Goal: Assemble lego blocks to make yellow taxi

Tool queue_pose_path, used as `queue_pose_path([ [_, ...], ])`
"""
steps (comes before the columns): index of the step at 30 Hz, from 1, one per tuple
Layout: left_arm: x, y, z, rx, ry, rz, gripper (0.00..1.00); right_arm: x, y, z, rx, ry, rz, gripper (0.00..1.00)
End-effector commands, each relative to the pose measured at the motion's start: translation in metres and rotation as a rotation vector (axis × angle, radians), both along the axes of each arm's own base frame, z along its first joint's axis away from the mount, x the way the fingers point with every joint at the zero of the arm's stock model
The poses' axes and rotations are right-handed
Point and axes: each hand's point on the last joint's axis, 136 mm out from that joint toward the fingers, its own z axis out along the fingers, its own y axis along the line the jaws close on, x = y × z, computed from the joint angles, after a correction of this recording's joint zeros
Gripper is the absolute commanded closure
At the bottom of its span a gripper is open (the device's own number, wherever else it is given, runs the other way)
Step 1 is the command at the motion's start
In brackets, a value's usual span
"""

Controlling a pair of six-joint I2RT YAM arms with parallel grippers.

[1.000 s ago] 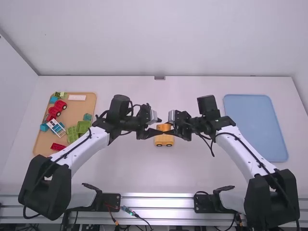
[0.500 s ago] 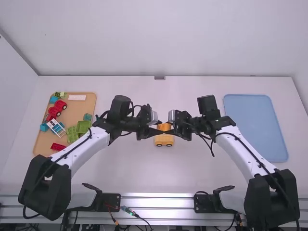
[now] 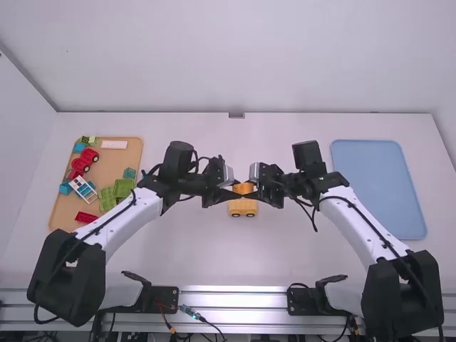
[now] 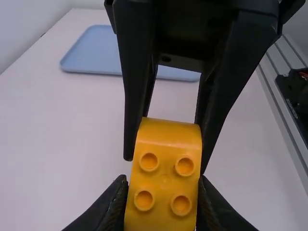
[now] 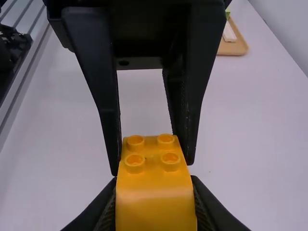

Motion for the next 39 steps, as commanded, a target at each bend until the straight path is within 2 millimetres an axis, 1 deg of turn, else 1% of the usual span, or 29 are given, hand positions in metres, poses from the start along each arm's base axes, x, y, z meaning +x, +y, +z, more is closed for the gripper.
queue_pose_path([
  [1, 0.003, 0.004, 0.004, 0.000, 0.010, 0.043, 0.83, -0.008, 0.005, 0.000, 0.032, 0.030, 0.035, 0.69],
  [2, 0.003, 0.004, 0.004, 0.000, 0.011, 0.043, 0.87, -0.009, 0.005, 0.001, 0.034, 0.030, 0.036, 0.57],
  [3, 0.003, 0.004, 0.004, 0.000, 0.011, 0.042, 0.89, -0.009, 0.005, 0.001, 0.035, 0.030, 0.037, 0.50],
  [5, 0.003, 0.004, 0.004, 0.000, 0.011, 0.043, 0.92, -0.008, 0.005, 0.001, 0.033, 0.023, 0.035, 0.03],
  [6, 0.003, 0.004, 0.004, 0.000, 0.013, 0.045, 0.93, -0.007, 0.005, 0.001, 0.034, 0.016, 0.037, 0.01],
  [9, 0.005, 0.004, 0.006, -0.002, 0.020, 0.062, 0.95, -0.004, 0.005, 0.003, 0.035, -0.002, 0.033, 0.01],
  [12, 0.012, 0.009, 0.004, 0.024, 0.017, 0.116, 0.95, 0.005, -0.004, 0.003, 0.016, -0.004, -0.027, 0.01],
  [14, 0.021, 0.018, 0.002, 0.069, 0.028, 0.214, 0.98, 0.012, -0.019, 0.007, 0.001, -0.001, -0.090, 0.01],
  [16, 0.024, 0.026, 0.000, 0.106, 0.024, 0.267, 0.98, 0.011, -0.028, 0.009, 0.002, -0.018, -0.094, 0.01],
  [19, 0.020, 0.037, 0.001, 0.164, 0.002, 0.308, 0.98, 0.005, -0.044, 0.003, 0.059, -0.072, -0.059, 0.01],
  [20, 0.020, 0.038, 0.001, 0.166, 0.000, 0.308, 0.98, 0.006, -0.044, 0.002, 0.063, -0.074, -0.059, 0.01],
  [21, 0.016, 0.041, 0.002, 0.181, -0.006, 0.310, 0.98, 0.006, -0.049, -0.007, 0.100, -0.072, -0.071, 0.01],
  [23, 0.014, 0.044, 0.003, 0.198, 0.003, 0.327, 0.98, 0.013, -0.050, -0.025, 0.159, -0.018, -0.120, 0.01],
  [24, 0.014, 0.044, 0.003, 0.198, 0.003, 0.327, 0.98, 0.013, -0.050, -0.025, 0.159, -0.018, -0.120, 0.01],
  [25, 0.014, 0.045, 0.002, 0.202, 0.008, 0.328, 0.98, 0.018, -0.048, -0.041, 0.183, 0.029, -0.155, 0.01],
  [27, 0.012, 0.045, 0.000, 0.207, 0.017, 0.324, 0.98, 0.020, -0.041, -0.065, 0.193, 0.048, -0.161, 0.01],
  [29, 0.011, 0.045, -0.002, 0.209, 0.022, 0.314, 0.98, 0.015, -0.033, -0.078, 0.204, 0.021, -0.117, 0.01],
  [31, 0.006, 0.040, -0.005, 0.209, 0.015, 0.267, 0.98, 0.005, -0.025, -0.092, 0.216, -0.010, -0.053, 0.01],
  [33, 0.004, 0.039, -0.008, 0.212, 0.028, 0.253, 0.98, -0.002, -0.019, -0.102, 0.229, -0.016, -0.017, 0.01],
  [37, 0.005, 0.038, -0.017, 0.226, 0.049, 0.249, 0.98, -0.004, -0.018, -0.123, 0.189, -0.022, -0.029, 0.01],
  [39, 0.004, 0.036, -0.023, 0.229, 0.050, 0.218, 0.98, 0.000, -0.020, -0.133, 0.159, -0.019, -0.050, 0.01],
])
